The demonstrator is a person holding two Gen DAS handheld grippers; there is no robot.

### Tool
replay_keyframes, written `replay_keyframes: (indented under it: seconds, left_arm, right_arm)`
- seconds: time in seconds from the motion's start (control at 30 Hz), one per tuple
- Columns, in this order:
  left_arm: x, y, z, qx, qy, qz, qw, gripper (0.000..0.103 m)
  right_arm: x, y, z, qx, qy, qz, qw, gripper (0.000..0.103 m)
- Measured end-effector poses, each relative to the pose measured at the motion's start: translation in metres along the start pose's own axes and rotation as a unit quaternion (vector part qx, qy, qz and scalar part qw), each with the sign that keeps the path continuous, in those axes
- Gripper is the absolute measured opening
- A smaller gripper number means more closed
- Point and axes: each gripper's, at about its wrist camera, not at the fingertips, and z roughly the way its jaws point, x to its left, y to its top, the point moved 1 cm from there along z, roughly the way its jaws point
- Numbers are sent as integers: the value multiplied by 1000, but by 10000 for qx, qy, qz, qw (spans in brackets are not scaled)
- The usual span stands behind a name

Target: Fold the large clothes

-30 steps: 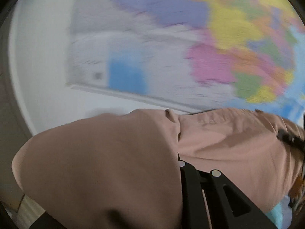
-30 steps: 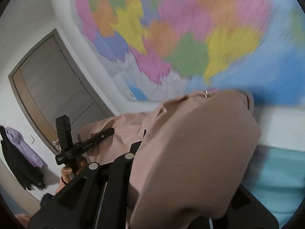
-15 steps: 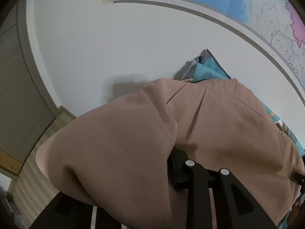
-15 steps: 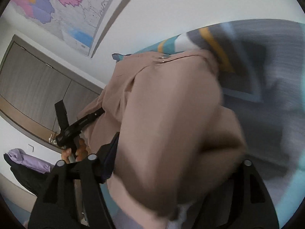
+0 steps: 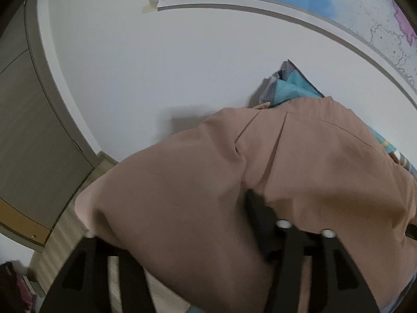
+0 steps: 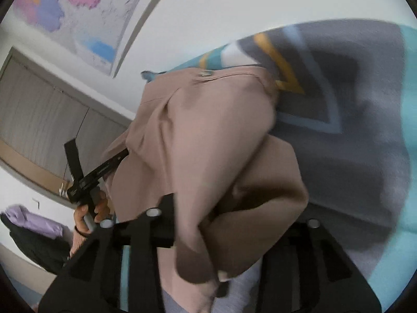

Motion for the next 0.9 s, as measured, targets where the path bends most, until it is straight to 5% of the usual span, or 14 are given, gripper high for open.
replay_keyframes:
  seconds: [0.07,0.13,0.33,0.5,0.7,0.9]
  left_arm:
    - [2,-2,-6,19,66,-11,10000,63]
    - [4,-5,-15,-26,125,-54,9999,70]
    - [12,-28,-61,-424,359,67,9984,74]
    - [-9,-36,-109,-1183,325,478,9913,81]
    - [-58,-48,-104,-871,-506,1021,9897,82]
    - [-87,-73,-78,-394,-725,1229,9890,82]
  right_arm:
    - [1,0,-6,-35,-141,-56,9999,45]
    - [7,-1,-19,-195,-408,-261,9986,66]
    - [29,-7,-67,-753,-862,-885,9895,67]
    - [64,-9,-90,-1344,-1039,-1534,9735,66]
    - [79,-7,-29,-684,-1155,-1919,9722,53]
    - [43,-8,1,-320,-1273,-1439,9808,48]
